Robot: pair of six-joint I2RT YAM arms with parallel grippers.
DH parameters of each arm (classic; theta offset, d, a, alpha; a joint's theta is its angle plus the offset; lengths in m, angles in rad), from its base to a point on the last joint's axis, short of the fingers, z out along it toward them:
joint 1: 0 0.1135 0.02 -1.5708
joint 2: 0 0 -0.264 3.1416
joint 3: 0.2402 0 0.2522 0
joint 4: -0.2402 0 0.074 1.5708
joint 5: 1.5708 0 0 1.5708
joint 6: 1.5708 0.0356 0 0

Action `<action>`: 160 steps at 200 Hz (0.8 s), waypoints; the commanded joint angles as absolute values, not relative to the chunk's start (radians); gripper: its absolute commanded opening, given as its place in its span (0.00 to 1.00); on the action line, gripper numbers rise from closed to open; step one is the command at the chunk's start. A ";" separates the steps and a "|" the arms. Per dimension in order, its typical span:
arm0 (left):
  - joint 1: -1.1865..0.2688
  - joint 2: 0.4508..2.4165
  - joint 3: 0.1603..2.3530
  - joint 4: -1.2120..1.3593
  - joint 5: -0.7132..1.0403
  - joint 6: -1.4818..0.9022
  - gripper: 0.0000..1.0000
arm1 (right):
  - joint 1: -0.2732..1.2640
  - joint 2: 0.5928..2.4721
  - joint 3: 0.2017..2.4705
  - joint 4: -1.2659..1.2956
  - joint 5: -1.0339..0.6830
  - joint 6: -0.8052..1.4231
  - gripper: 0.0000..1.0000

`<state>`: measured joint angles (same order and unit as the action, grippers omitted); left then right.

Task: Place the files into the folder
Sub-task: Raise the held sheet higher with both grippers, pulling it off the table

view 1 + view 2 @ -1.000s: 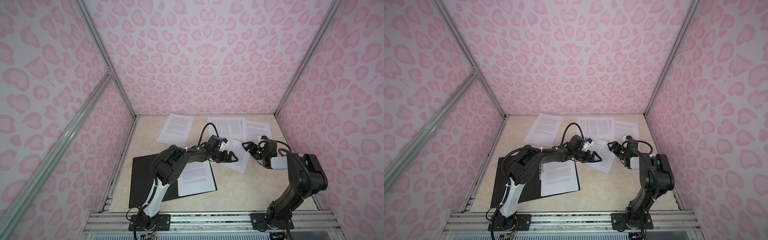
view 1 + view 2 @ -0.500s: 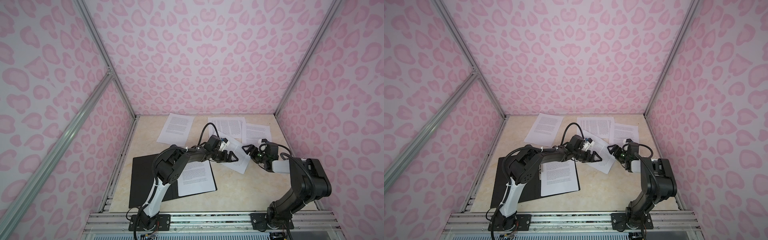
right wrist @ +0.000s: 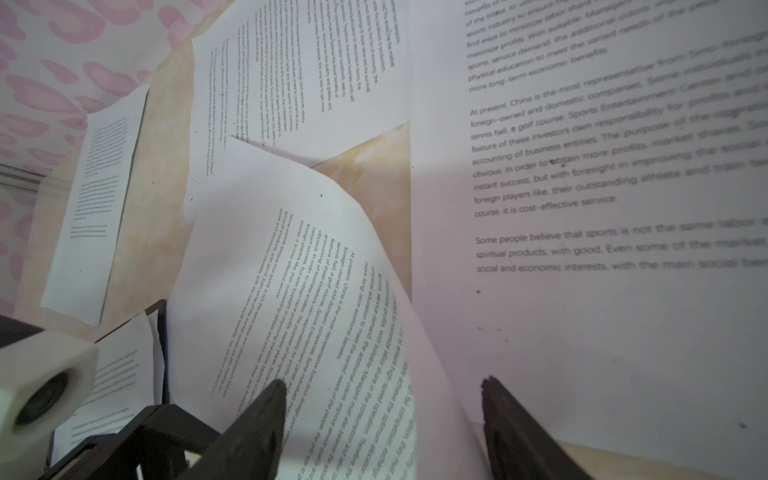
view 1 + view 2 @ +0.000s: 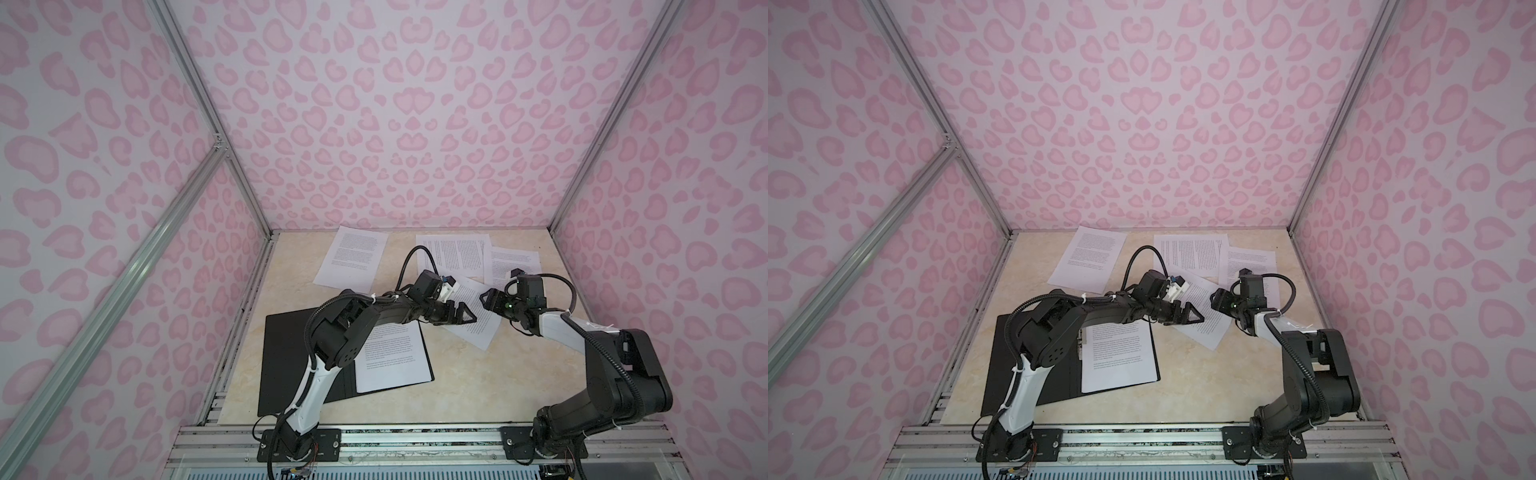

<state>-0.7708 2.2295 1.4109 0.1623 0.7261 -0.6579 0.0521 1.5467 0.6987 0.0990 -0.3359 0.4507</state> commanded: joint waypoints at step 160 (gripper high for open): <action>-0.785 2.086 1.441 -0.006 0.709 -0.563 0.97 | 0.063 1.428 0.687 0.001 -0.238 0.432 0.00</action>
<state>-0.7784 2.1624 1.4178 0.0204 0.7097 -0.6079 0.0593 1.4544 0.6983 0.0032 -0.2512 0.4164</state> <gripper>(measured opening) 0.976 0.061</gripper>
